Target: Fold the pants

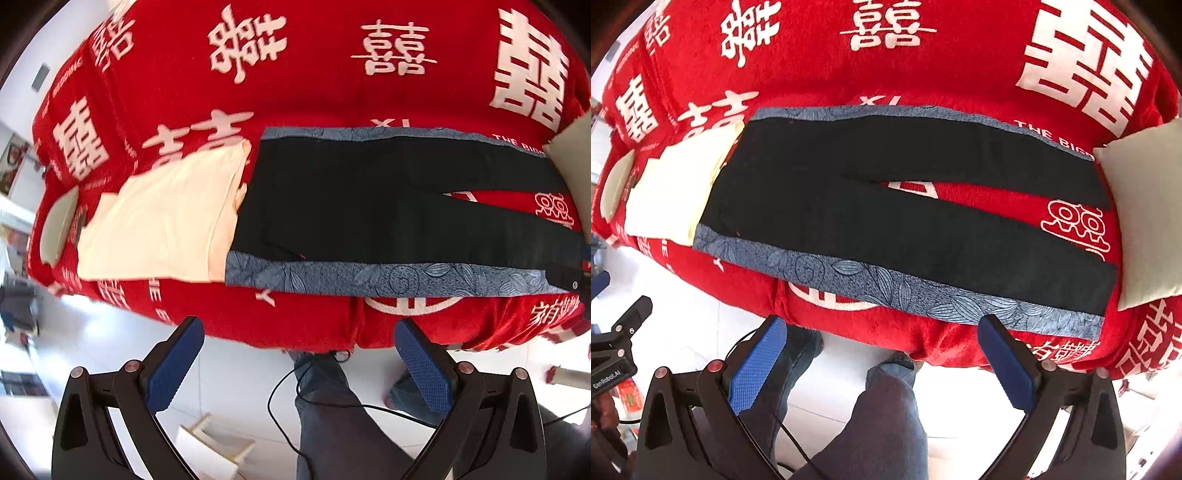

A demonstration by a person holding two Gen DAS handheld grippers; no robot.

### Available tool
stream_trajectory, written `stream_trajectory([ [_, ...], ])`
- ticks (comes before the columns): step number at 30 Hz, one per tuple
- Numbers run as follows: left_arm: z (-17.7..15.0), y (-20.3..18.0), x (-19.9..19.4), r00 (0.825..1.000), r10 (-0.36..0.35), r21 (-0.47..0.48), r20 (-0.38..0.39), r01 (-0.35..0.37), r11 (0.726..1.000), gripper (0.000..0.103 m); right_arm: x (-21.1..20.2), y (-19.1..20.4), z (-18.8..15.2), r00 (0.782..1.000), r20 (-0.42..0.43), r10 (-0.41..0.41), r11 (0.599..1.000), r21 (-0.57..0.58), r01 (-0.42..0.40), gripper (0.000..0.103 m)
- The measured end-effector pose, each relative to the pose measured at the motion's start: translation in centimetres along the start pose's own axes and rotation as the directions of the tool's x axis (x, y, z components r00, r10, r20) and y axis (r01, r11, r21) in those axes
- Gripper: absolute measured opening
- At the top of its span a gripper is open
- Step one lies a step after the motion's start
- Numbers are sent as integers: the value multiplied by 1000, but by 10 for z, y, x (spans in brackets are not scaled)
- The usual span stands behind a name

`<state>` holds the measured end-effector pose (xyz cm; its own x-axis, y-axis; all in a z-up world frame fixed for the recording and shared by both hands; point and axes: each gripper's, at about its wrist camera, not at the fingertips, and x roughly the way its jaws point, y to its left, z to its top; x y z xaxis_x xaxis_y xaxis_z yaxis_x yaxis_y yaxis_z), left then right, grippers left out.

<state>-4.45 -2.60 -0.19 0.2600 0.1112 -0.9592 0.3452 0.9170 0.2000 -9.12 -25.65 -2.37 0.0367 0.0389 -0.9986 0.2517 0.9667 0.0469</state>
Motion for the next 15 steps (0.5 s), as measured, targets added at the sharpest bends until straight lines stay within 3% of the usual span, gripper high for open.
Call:
stream_trajectory([
  [8, 8, 12, -2, 999, -41, -28, 12, 42, 999, 103, 3, 0, -1, 1000, -21, 15, 999, 33, -14, 103],
  [12, 22, 25, 16, 996, -86, -16, 18, 87, 996, 103, 17, 4, 2, 1000, -31, -2, 997, 77, 4, 103],
  [15, 30, 36, 31, 992, -124, -32, 13, 125, 992, 103, 27, 7, 5, 998, -38, 44, 991, 131, -39, 103],
])
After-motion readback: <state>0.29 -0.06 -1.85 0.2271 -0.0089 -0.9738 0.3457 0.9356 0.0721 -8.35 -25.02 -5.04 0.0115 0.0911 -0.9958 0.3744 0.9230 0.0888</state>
